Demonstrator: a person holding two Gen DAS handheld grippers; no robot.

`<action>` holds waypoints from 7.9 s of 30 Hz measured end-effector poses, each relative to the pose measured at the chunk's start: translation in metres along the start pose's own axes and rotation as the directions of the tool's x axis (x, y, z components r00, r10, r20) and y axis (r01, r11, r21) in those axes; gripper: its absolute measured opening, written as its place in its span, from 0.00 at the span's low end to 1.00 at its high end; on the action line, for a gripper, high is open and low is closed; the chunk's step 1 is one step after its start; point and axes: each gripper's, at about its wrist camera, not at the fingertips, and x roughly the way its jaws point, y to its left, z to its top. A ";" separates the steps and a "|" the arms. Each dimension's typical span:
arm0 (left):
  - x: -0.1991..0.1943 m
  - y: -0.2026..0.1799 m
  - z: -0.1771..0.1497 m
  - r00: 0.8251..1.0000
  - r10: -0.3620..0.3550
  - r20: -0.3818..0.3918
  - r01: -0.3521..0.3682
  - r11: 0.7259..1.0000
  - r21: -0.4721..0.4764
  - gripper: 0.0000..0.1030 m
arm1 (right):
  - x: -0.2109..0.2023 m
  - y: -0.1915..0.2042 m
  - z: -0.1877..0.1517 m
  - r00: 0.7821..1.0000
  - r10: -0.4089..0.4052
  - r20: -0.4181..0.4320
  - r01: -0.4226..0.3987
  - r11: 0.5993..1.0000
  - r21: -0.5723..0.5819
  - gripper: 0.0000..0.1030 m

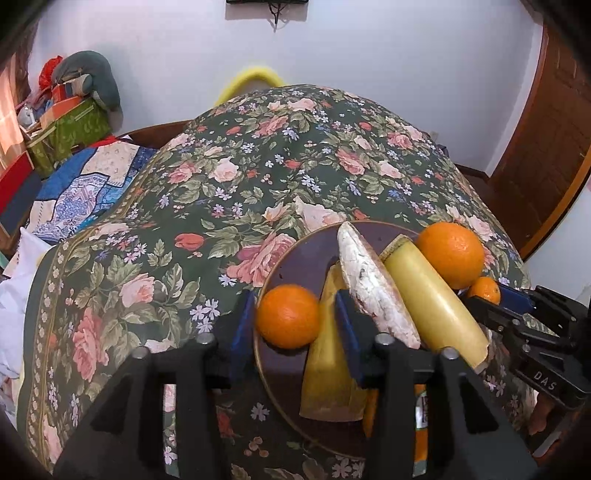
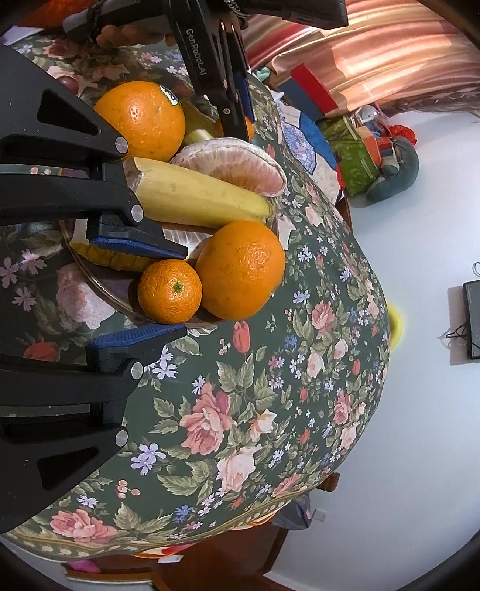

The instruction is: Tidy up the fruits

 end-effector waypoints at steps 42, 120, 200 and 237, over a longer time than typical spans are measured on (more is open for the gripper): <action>-0.176 -0.032 -0.055 0.989 -0.045 0.138 0.039 0.998 0.044 0.64 | -0.147 0.052 -0.031 0.991 -0.053 0.121 0.058 0.997 -0.041 0.53; -0.107 -0.023 -0.091 0.998 -0.052 0.029 0.050 0.997 0.064 0.19 | -0.095 0.054 -0.067 0.999 -0.025 0.021 0.026 0.998 -0.061 0.16; -0.302 -0.056 -0.050 0.873 -0.102 0.476 0.065 0.993 0.094 0.49 | -0.255 0.085 -0.003 0.892 0.003 0.452 0.029 0.998 -0.063 0.29; -0.416 -0.077 -0.142 0.737 -0.049 0.674 -0.008 0.997 0.081 1.00 | -0.353 0.132 -0.083 0.730 -0.080 0.678 0.121 0.993 -0.013 1.00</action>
